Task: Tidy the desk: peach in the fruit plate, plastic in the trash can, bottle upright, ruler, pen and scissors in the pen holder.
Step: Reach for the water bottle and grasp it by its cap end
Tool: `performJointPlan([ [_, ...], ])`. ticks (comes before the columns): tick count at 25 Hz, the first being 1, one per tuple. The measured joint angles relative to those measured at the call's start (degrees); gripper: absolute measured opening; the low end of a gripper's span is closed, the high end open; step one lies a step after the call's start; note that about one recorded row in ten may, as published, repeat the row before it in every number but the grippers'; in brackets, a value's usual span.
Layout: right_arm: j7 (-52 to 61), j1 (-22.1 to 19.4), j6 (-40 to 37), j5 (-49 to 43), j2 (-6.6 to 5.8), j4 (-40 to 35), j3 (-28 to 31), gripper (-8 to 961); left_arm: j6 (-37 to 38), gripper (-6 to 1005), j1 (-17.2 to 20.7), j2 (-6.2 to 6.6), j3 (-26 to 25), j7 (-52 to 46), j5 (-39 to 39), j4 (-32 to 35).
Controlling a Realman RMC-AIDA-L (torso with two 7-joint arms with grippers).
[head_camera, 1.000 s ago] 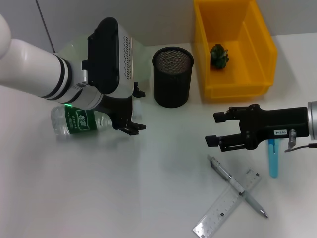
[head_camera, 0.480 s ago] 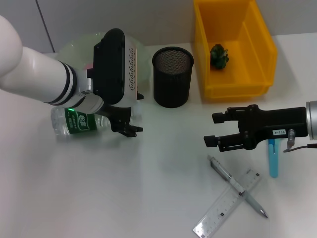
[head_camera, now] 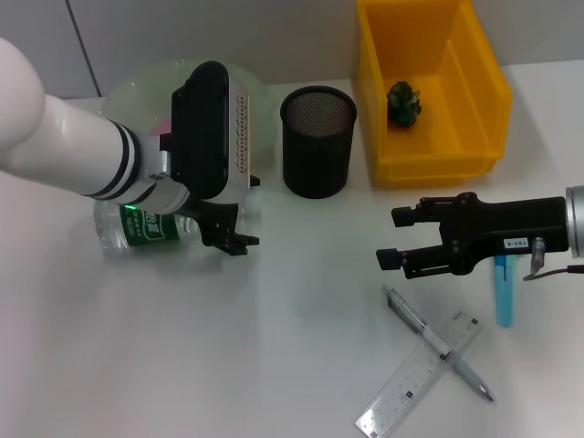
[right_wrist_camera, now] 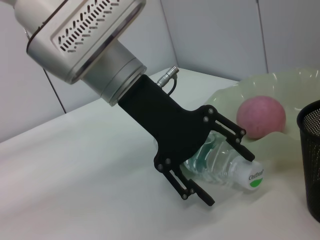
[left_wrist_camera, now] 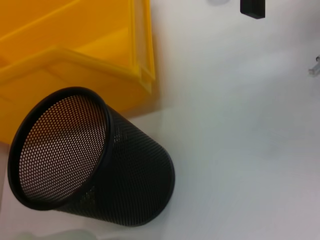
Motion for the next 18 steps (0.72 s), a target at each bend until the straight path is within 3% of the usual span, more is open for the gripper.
performJointPlan([
  [10, 0.17, -0.1, -0.1, 0.01, 0.19, -0.03, 0.05, 810, -1.73, 814, 0.88, 0.0, 1.07, -0.09, -0.24, 0.05],
  [18, 0.64, -0.28, -0.1, 0.08, 0.43, -0.44, 0.04, 810, 1.13, 815, 1.82, 0.0, 0.85, -1.05, -0.51, 2.16],
])
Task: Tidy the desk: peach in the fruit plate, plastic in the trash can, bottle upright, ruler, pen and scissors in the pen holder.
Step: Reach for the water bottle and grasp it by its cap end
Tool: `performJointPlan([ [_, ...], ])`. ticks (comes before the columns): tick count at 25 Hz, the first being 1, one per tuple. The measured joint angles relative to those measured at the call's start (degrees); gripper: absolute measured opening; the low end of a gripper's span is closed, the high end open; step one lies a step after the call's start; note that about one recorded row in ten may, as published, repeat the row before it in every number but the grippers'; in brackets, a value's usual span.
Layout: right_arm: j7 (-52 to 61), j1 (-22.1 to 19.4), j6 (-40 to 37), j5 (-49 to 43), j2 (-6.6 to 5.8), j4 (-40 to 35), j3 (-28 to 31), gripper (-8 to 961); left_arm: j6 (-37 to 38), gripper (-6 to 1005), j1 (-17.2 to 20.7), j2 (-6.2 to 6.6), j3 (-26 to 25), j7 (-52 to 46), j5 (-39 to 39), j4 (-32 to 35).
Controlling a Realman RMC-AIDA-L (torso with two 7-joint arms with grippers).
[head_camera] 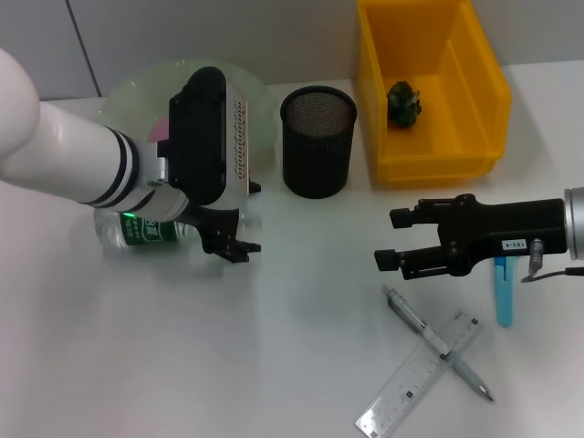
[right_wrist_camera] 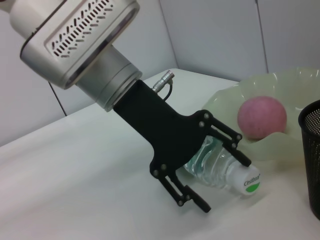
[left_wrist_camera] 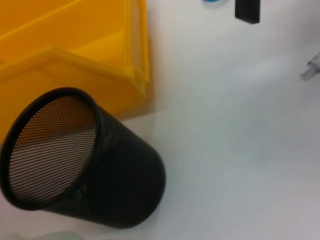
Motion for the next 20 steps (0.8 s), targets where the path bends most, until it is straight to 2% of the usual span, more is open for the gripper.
performJointPlan([
  [4, 0.0, 0.0, -0.12, 0.01, 0.01, -0.01, 0.0, 810, 1.55, 815, 0.23, 0.05, -0.28, -0.56, -0.38, 1.08],
  [13, 0.0, 0.12, -0.17, 0.01, 0.01, -0.01, 0.01, 810, -3.82, 815, 0.4, 0.01, 0.59, -0.03, -1.07, 0.01],
  [20, 0.0, 0.17, -0.27, 0.01, 0.01, -0.01, 0.0, 810, -4.61, 815, 0.38, 0.0, 1.18, 0.01, -1.31, -1.23],
])
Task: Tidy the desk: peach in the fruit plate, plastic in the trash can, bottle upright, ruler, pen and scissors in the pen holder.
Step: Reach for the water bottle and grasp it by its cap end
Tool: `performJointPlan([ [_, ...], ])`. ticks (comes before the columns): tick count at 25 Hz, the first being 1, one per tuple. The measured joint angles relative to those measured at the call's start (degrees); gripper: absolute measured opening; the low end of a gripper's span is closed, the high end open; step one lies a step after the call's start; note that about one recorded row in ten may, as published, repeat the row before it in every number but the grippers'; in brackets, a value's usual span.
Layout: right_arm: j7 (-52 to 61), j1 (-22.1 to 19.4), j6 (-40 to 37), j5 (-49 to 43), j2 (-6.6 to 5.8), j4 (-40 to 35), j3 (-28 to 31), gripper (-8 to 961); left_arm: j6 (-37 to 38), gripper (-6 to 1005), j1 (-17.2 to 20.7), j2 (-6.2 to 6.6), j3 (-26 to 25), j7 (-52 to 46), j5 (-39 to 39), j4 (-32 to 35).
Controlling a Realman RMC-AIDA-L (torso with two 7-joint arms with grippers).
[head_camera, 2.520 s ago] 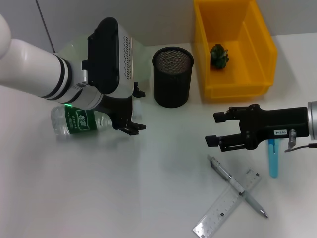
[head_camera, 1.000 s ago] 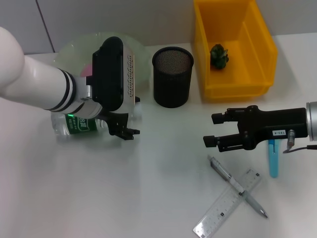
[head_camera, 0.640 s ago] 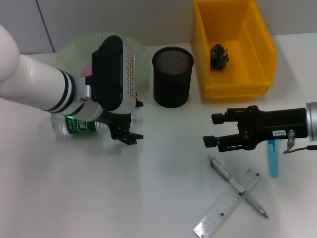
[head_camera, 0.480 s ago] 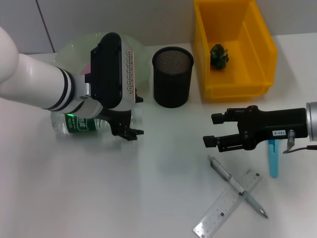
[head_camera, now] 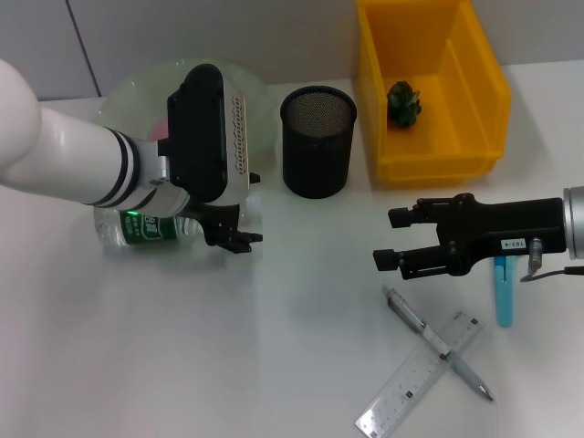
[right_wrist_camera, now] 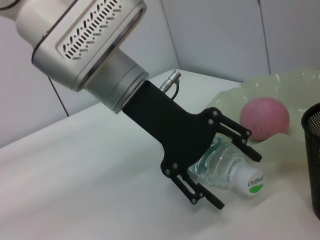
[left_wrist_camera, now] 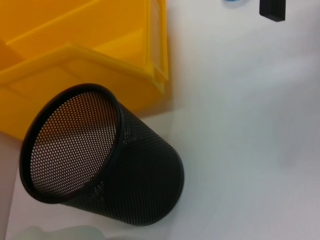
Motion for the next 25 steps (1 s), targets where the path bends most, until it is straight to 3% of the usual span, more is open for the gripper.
performJointPlan([
  [19, 0.0, 0.05, -0.34, 0.07, -0.01, -0.09, 0.09, 810, -1.81, 812, 0.1, 0.0, 1.82, -0.3, 0.4, -1.04],
  [25, 0.0, -0.13, -0.34, 0.08, 0.0, -0.08, 0.09, 810, 1.3, 809, 0.33, 0.01, 1.52, -1.16, 0.2, 0.58],
])
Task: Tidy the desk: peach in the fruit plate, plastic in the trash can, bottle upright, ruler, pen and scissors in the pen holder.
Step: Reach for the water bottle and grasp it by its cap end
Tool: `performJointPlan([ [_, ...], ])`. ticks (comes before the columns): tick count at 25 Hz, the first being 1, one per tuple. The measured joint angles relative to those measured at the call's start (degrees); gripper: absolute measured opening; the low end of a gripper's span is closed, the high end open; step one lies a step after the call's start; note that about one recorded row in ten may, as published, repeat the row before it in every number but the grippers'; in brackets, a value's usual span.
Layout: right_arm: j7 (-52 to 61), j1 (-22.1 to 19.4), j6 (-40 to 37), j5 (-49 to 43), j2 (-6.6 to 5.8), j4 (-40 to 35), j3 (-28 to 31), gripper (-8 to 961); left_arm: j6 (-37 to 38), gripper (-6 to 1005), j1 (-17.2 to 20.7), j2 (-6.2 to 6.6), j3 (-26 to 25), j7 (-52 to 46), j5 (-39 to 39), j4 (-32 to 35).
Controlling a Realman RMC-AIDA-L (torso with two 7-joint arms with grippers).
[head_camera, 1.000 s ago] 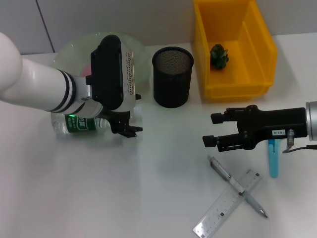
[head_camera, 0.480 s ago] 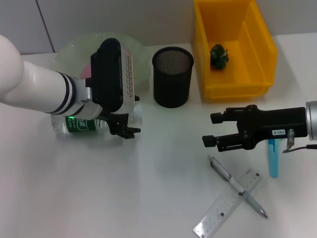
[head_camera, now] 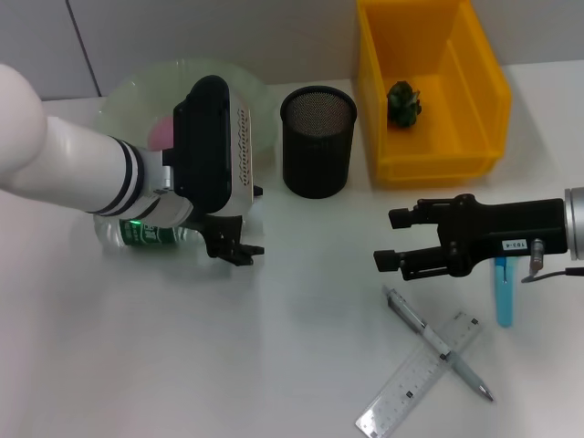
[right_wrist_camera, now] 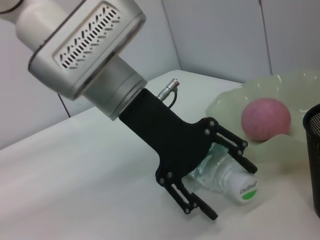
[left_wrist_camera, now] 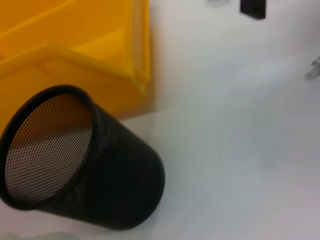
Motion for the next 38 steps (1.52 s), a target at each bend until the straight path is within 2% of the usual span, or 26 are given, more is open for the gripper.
performJointPlan([
  [5, 0.0, -0.11, -0.06, 0.0, 0.04, 0.0, 0.0, 810, 1.75, 807, 0.93, 0.11, -0.39, -0.1, -0.24, 2.24],
  [10, 0.0, -0.2, -0.25, 0.0, 0.15, 0.0, 0.0, 810, -1.48, 804, 0.57, -0.02, 0.11, -0.1, 0.03, 0.02],
  [31, 0.0, -0.01, -0.7, 0.0, 0.12, 0.0, 0.0, 809, -3.39, 795, 0.98, 0.03, 0.86, -0.21, 1.24, -0.13],
  [38, 0.0, 0.05, -0.71, 0.14, 0.09, 0.0, 0.09, 809, -3.46, 683, 1.03, 0.0, 1.68, 0.06, 1.49, -0.06],
])
